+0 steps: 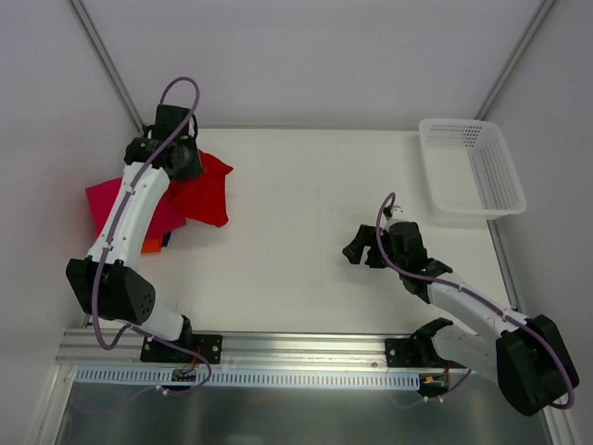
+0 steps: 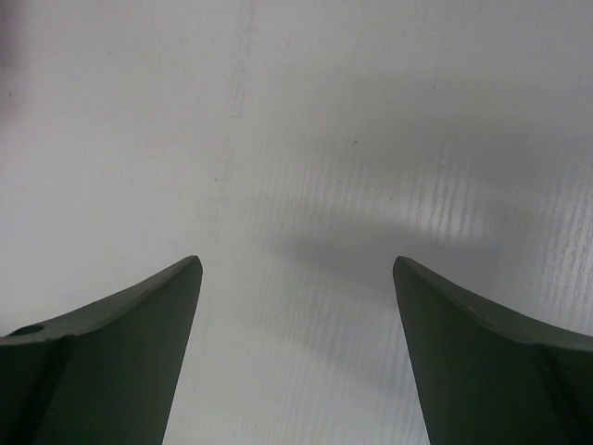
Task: Fold and stack the t-shirts
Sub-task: Neatly place the folded tshirt to the corner
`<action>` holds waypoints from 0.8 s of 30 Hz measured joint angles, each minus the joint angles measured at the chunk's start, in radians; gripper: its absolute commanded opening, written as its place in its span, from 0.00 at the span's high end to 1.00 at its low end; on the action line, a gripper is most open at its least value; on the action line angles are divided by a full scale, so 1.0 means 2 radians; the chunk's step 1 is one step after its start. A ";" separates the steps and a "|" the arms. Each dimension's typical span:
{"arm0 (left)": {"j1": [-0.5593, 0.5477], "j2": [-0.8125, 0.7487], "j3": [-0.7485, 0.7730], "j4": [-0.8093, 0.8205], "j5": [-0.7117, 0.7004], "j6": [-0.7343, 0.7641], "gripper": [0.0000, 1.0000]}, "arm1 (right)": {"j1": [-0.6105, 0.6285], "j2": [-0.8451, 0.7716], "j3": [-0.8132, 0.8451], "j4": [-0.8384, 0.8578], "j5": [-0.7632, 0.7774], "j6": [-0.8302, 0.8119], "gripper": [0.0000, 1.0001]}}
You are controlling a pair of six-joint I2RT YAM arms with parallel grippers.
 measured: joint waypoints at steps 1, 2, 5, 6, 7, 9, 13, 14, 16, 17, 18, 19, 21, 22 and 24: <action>0.009 0.005 0.020 -0.006 0.000 0.005 1.00 | 0.000 0.000 0.000 0.001 0.000 0.000 0.11; 0.022 0.010 0.042 -0.016 0.002 0.009 1.00 | 0.000 0.000 0.000 0.001 -0.001 0.000 0.11; 0.061 0.021 0.090 -0.032 0.003 0.023 1.00 | 0.000 0.001 0.000 0.004 -0.004 0.001 0.11; 0.075 0.023 0.099 -0.035 0.003 0.027 1.00 | 0.000 0.002 0.000 0.005 -0.005 0.001 0.11; 0.089 0.025 0.104 -0.038 0.003 0.030 1.00 | 0.000 0.003 0.000 0.005 -0.007 0.001 0.11; 0.112 0.026 0.106 -0.045 0.004 0.035 1.00 | 0.000 0.004 0.000 0.005 -0.009 0.001 0.11; 0.163 0.032 0.098 -0.060 0.017 0.045 1.00 | 0.000 0.005 0.000 0.005 -0.014 0.001 0.11; 0.171 0.033 0.094 -0.060 0.021 0.045 1.00 | 0.000 0.005 0.000 0.005 -0.015 0.001 0.11; 0.189 0.039 0.084 -0.062 0.030 0.045 1.00 | 0.000 0.005 0.000 0.005 -0.018 0.001 0.11; 0.196 0.046 0.084 -0.064 0.036 0.045 1.00 | 0.000 0.005 0.000 0.006 -0.021 0.001 0.11; 0.201 0.054 0.084 -0.064 0.041 0.046 1.00 | 0.000 0.005 0.000 0.006 -0.023 0.001 0.11; 0.204 0.062 0.084 -0.064 0.045 0.046 1.00 | 0.000 0.004 0.000 0.006 -0.024 0.001 0.11; 0.205 0.076 0.084 -0.064 0.054 0.047 1.00 | 0.000 0.001 0.000 0.006 -0.025 0.001 0.11; 0.204 0.083 0.084 -0.064 0.056 0.048 1.00 | 0.000 -0.002 0.000 0.006 -0.025 0.001 0.11; 0.204 0.091 0.085 -0.065 0.056 0.050 1.00 | 0.000 -0.008 -0.002 0.006 -0.025 0.001 0.11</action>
